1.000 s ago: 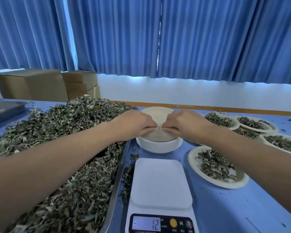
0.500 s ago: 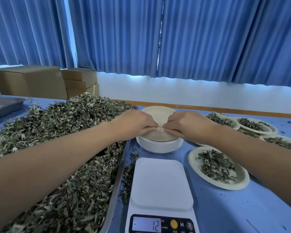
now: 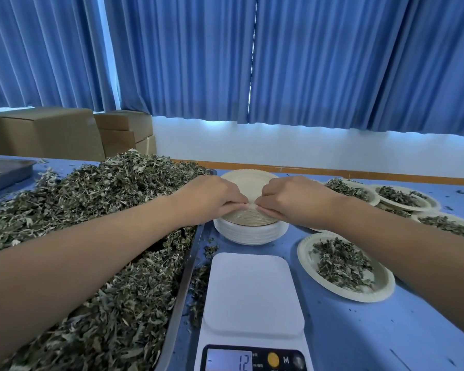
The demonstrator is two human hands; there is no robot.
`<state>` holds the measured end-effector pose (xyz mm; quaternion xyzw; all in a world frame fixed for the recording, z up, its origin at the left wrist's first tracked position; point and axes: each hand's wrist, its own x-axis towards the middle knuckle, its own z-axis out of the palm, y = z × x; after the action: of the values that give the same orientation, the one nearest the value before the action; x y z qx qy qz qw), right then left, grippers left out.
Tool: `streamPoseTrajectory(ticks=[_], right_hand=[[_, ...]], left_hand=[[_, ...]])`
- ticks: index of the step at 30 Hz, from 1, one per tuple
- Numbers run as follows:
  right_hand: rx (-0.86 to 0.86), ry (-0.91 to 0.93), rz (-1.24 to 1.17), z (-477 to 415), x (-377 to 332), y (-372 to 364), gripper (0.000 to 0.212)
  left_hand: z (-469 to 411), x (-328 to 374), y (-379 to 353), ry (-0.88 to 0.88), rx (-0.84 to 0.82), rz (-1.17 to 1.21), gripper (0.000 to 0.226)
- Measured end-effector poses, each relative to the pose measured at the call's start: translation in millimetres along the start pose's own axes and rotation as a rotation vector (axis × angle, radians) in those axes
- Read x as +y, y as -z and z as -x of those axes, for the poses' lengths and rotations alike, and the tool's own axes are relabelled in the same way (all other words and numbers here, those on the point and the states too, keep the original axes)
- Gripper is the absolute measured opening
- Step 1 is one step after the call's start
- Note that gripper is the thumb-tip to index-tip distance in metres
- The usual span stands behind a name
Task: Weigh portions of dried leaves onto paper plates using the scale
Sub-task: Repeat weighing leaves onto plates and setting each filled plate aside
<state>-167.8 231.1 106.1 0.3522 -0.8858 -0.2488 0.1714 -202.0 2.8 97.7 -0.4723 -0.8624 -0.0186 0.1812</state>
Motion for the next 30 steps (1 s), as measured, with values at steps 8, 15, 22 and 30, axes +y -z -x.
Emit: streamPoseTrajectory(ticks=[8,15,22,30], right_hand=[[0.152,0.033,0.163,1.7,-0.2,1.8,0.009],[0.329,-0.179,-0.052,12.2,-12.1,30.6,0.014],[0.626,-0.242,-0.321,81.9,-91.9,40.7,0.031],[0.207,-0.248,-0.628,134.0,-143.0,14.5,0.089]], left_hand=[[0.2,1.1,5.7,0.003,0.074,-0.082,0.046],[10.7,8.2,25.0,-0.048,0.286,-0.161,0.027],[80.6,24.0,29.3,0.131,0.619,0.134,0.049],[124.3,-12.1,-9.0,0.520,-0.112,0.253,0.023]])
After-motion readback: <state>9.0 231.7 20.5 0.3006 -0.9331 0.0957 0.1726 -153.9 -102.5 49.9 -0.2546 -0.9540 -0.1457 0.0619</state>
